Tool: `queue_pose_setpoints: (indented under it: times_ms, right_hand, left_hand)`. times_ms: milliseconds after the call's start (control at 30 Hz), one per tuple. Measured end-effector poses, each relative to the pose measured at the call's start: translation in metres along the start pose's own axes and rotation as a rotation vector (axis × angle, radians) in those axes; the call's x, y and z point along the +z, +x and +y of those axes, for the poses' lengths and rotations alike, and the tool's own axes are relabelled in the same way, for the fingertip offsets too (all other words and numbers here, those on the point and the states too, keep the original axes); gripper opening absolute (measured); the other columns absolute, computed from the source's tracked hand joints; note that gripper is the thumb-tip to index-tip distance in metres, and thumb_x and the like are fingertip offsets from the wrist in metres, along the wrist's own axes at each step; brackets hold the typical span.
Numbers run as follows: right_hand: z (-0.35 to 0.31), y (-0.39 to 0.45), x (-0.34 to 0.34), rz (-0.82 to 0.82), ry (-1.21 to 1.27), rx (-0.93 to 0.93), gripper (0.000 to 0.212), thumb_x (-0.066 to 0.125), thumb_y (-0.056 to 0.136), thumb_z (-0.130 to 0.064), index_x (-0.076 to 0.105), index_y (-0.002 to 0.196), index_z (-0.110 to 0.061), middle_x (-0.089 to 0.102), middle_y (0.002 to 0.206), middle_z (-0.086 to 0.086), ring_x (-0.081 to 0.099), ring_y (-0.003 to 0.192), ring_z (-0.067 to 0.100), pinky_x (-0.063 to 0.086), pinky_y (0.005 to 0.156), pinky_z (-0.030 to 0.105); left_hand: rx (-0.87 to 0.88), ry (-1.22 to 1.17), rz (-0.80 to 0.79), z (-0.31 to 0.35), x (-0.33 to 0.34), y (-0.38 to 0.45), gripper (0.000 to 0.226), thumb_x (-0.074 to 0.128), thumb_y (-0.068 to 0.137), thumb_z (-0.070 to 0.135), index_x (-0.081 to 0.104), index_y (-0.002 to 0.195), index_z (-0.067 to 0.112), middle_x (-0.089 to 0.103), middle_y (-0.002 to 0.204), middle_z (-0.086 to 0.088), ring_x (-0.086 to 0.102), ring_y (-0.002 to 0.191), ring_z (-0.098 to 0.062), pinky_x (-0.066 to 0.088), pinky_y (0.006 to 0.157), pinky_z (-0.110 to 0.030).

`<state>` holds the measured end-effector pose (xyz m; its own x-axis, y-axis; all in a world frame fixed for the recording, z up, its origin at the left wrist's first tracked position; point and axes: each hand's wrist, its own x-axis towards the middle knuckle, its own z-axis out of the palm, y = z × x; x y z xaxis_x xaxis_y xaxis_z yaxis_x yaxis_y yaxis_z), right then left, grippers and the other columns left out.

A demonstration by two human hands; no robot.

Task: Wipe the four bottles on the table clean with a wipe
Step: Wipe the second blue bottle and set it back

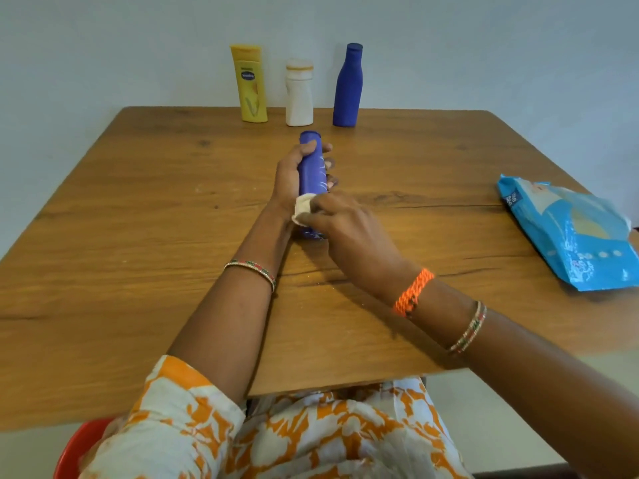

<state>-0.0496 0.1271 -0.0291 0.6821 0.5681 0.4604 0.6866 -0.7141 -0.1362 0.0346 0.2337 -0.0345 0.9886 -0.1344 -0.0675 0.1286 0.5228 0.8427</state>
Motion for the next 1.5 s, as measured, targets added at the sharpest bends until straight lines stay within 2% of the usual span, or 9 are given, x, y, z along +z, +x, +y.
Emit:
queue_pose_setpoints:
  times_ms: [67, 167, 467, 633, 733, 867, 1000, 1333, 1500]
  right_hand:
    - [0.000, -0.008, -0.002, -0.022, 0.015, -0.030, 0.032, 0.046, 0.079, -0.006, 0.070, 0.099, -0.002, 0.062, 0.089, 0.016, 0.059, 0.079, 0.036, 0.052, 0.052, 0.040]
    - [0.001, -0.011, -0.007, -0.106, -0.023, -0.060, 0.028, 0.062, 0.073, 0.007, 0.071, 0.098, -0.002, 0.061, 0.088, 0.017, 0.059, 0.080, 0.038, 0.051, 0.052, 0.039]
    - [0.012, 0.024, -0.016, -0.091, -0.124, 0.091, 0.032, 0.059, 0.085, -0.002, 0.062, 0.116, -0.010, 0.052, 0.112, 0.010, 0.050, 0.103, 0.024, 0.048, 0.083, 0.034]
    - [0.004, -0.018, -0.011, -0.145, -0.179, -0.117, 0.017, 0.054, 0.079, -0.002, 0.068, 0.088, -0.003, 0.057, 0.094, 0.014, 0.055, 0.092, 0.031, 0.055, 0.056, 0.042]
    - [0.019, -0.020, -0.010, -0.093, -0.062, -0.144, 0.025, 0.046, 0.081, -0.009, 0.070, 0.083, -0.004, 0.059, 0.089, 0.014, 0.059, 0.086, 0.032, 0.053, 0.053, 0.037]
    - [0.036, 0.003, 0.003, 0.148, 0.249, 0.102, 0.024, 0.062, 0.072, 0.007, 0.073, 0.087, -0.008, 0.064, 0.089, 0.009, 0.060, 0.085, 0.024, 0.051, 0.072, 0.039]
    - [0.051, 0.042, 0.007, 0.278, 0.144, 0.266, 0.032, 0.060, 0.076, 0.011, 0.069, 0.100, -0.007, 0.063, 0.094, 0.009, 0.058, 0.088, 0.022, 0.046, 0.073, 0.028]
    - [0.016, -0.031, -0.007, -0.124, 0.043, 0.104, 0.038, 0.061, 0.083, -0.001, 0.062, 0.119, -0.012, 0.062, 0.105, 0.010, 0.060, 0.091, 0.026, 0.053, 0.075, 0.042]
    - [0.034, 0.006, -0.008, 0.044, -0.041, 0.155, 0.024, 0.059, 0.084, -0.002, 0.069, 0.105, -0.009, 0.065, 0.092, 0.015, 0.062, 0.083, 0.033, 0.047, 0.063, 0.034]
  left_hand:
    - [-0.033, -0.028, 0.057, -0.001, -0.002, 0.002, 0.025, 0.045, 0.092, 0.030, 0.054, 0.098, 0.008, 0.049, 0.069, -0.005, 0.046, 0.052, -0.018, 0.040, 0.051, -0.026]
    - [-0.072, -0.078, 0.134, -0.003, -0.004, 0.002, 0.027, 0.044, 0.092, 0.035, 0.054, 0.102, 0.012, 0.049, 0.071, -0.006, 0.046, 0.055, -0.019, 0.039, 0.052, -0.026]
    - [-0.150, -0.144, 0.152, 0.001, 0.007, 0.000, 0.030, 0.052, 0.093, 0.035, 0.055, 0.079, 0.009, 0.051, 0.067, -0.006, 0.052, 0.057, -0.018, 0.047, 0.063, -0.031]
    - [-0.137, -0.141, 0.186, -0.002, 0.001, 0.005, 0.027, 0.048, 0.092, 0.033, 0.059, 0.098, 0.009, 0.052, 0.072, -0.007, 0.045, 0.058, -0.021, 0.041, 0.057, -0.030]
    - [-0.144, -0.132, 0.145, -0.006, -0.001, 0.008, 0.032, 0.040, 0.095, 0.035, 0.059, 0.107, 0.012, 0.052, 0.075, -0.008, 0.047, 0.060, -0.023, 0.043, 0.058, -0.029]
    - [-0.162, -0.151, 0.052, -0.005, -0.002, 0.008, 0.042, 0.031, 0.099, 0.035, 0.058, 0.118, 0.008, 0.057, 0.080, -0.011, 0.053, 0.066, -0.021, 0.046, 0.066, -0.032]
    - [-0.201, -0.135, 0.055, -0.006, -0.001, 0.006, 0.037, 0.037, 0.097, 0.034, 0.064, 0.098, 0.008, 0.065, 0.075, -0.009, 0.059, 0.067, -0.021, 0.048, 0.069, -0.034]
    - [-0.083, 0.223, 0.100, -0.006, 0.002, 0.011, 0.050, 0.025, 0.101, 0.041, 0.060, 0.085, 0.008, 0.066, 0.069, -0.012, 0.059, 0.054, -0.022, 0.051, 0.053, -0.030]
    - [0.128, 0.308, 0.128, -0.010, 0.008, 0.012, 0.043, 0.035, 0.099, 0.036, 0.059, 0.080, 0.006, 0.062, 0.078, -0.014, 0.058, 0.062, -0.025, 0.050, 0.061, -0.035]
